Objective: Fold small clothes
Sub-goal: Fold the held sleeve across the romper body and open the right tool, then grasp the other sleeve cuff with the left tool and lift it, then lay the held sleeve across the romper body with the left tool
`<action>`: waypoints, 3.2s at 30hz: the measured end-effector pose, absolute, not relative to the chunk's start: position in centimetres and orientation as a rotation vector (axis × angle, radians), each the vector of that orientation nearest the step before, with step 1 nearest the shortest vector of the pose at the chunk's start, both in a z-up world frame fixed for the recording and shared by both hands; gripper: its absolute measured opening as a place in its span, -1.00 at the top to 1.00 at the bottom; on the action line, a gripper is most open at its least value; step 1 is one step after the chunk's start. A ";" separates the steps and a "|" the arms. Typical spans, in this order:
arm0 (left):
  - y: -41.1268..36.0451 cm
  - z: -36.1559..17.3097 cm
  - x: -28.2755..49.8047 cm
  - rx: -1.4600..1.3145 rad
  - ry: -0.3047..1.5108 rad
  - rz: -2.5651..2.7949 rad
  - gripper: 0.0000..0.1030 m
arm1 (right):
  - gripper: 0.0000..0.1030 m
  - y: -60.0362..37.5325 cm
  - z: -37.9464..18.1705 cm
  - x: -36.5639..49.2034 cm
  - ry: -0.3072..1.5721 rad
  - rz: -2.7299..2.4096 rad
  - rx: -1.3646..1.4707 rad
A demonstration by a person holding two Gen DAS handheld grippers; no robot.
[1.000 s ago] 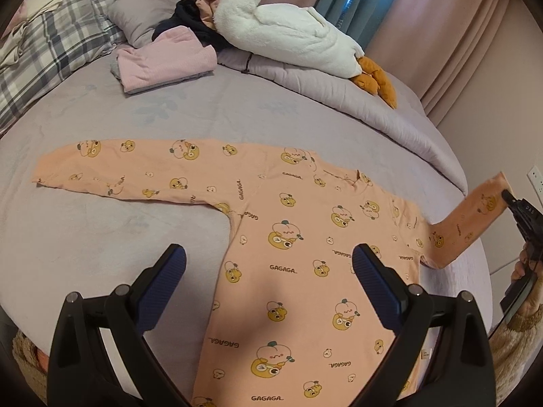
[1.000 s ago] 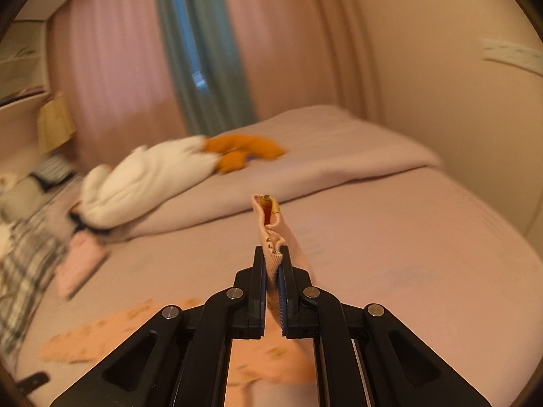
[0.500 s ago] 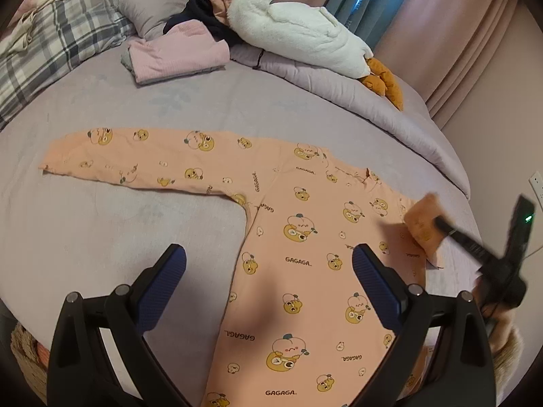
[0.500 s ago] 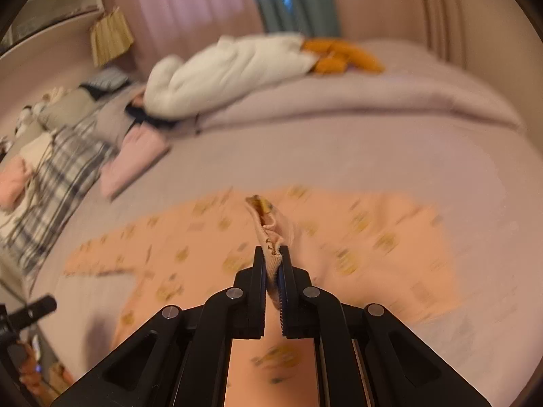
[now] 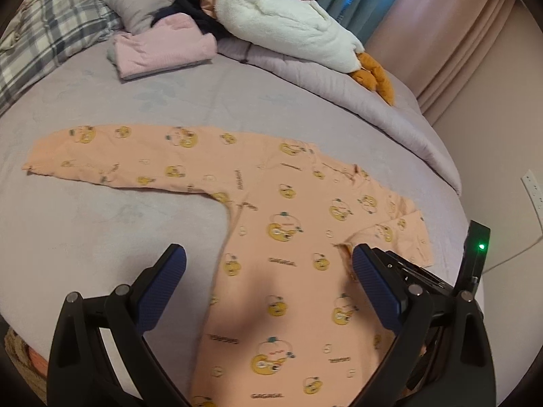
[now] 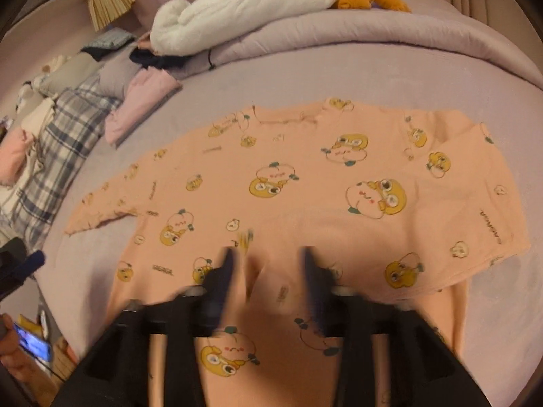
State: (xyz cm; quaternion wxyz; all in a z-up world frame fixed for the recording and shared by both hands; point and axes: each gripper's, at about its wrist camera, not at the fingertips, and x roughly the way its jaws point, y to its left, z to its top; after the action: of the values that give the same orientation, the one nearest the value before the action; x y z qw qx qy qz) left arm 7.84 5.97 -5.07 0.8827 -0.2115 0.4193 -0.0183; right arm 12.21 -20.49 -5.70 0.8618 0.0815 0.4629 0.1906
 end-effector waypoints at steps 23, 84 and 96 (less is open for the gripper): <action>-7.7 -15.4 17.7 -0.642 1.213 -0.340 -0.38 | -0.18 -34.3 -6.4 7.4 0.858 -0.059 0.432; 0.1 -0.5 20.9 -0.363 0.785 -0.088 0.90 | -0.18 -34.0 -6.9 8.7 0.905 -0.020 0.435; 2.9 -3.4 21.5 -0.351 0.842 -0.021 0.90 | -0.18 -32.6 -6.8 10.1 0.924 -0.021 0.384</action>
State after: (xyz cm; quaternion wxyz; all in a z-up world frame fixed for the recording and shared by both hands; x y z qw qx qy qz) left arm 21.51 2.93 -3.41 0.8976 -0.1695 0.4068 -0.0101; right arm 10.12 -32.59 -6.81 0.8774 0.1840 0.4429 -0.0103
